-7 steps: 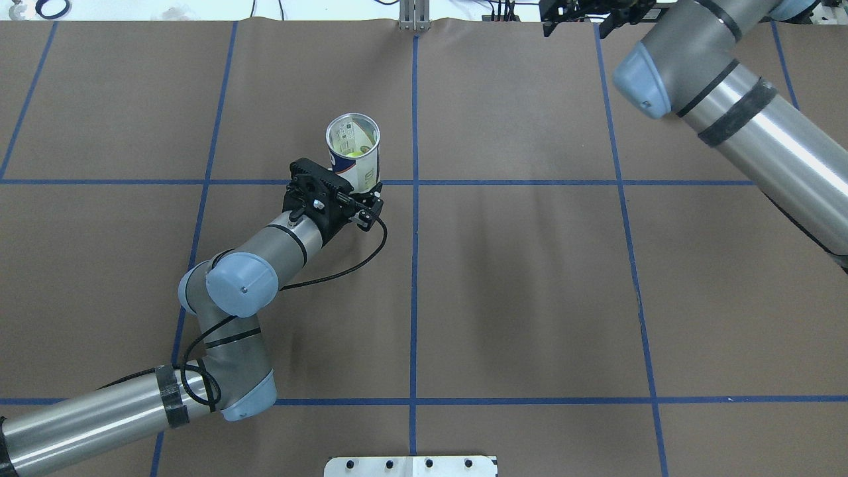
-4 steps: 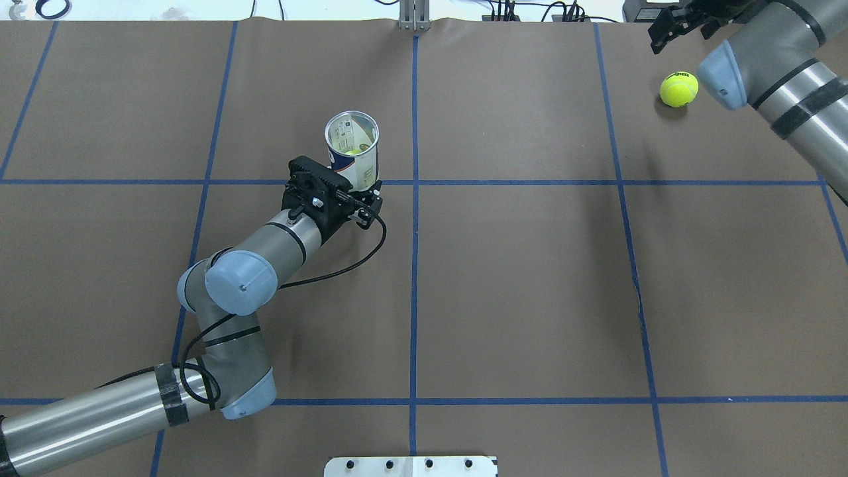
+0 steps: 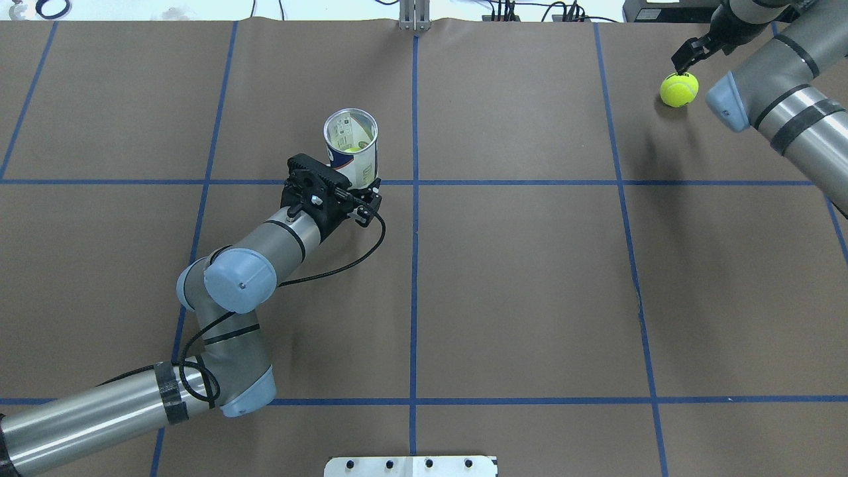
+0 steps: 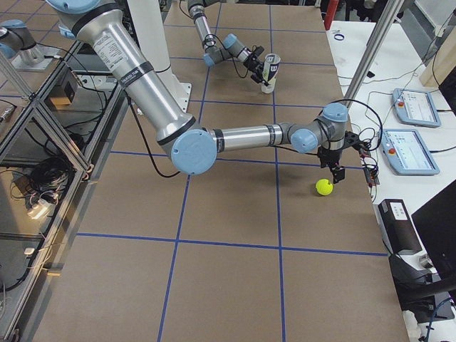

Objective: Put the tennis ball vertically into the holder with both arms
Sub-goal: 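Lower the right gripper and grasp the second yellow ball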

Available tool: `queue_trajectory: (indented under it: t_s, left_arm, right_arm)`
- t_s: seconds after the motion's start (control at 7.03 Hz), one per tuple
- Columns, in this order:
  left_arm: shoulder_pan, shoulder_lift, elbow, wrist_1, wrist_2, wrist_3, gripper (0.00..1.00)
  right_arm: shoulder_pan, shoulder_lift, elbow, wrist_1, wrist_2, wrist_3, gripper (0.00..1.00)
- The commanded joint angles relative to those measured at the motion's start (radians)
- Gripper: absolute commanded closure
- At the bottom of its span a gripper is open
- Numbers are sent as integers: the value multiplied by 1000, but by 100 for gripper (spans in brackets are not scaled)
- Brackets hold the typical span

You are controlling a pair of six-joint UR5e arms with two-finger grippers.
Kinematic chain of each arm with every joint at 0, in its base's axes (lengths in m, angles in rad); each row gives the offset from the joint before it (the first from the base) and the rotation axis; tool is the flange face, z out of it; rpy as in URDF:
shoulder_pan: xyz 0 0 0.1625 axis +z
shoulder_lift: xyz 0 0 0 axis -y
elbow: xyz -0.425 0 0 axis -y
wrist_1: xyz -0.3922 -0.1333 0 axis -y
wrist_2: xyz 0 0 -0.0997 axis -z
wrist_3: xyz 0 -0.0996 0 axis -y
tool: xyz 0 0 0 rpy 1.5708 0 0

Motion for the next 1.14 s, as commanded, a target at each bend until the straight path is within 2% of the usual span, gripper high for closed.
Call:
queue_trajectory:
  t_s: [0.0, 0.43, 0.85, 1.0]
  left_arm:
    - [-1, 1, 0, 0, -2, 3, 26]
    - [-1, -2, 0, -1, 0, 20, 26]
    - [-3, 0, 0, -1, 0, 21, 24]
    - [-3, 0, 0, -1, 0, 21, 24]
  right_arm:
    - [-45, 0, -30, 15, -47, 2, 1]
    - [-62, 3, -114, 87, -75, 1, 0]
    - [-68, 24, -141, 93, -86, 1, 1]
    - [-68, 32, -156, 93, -86, 2, 9]
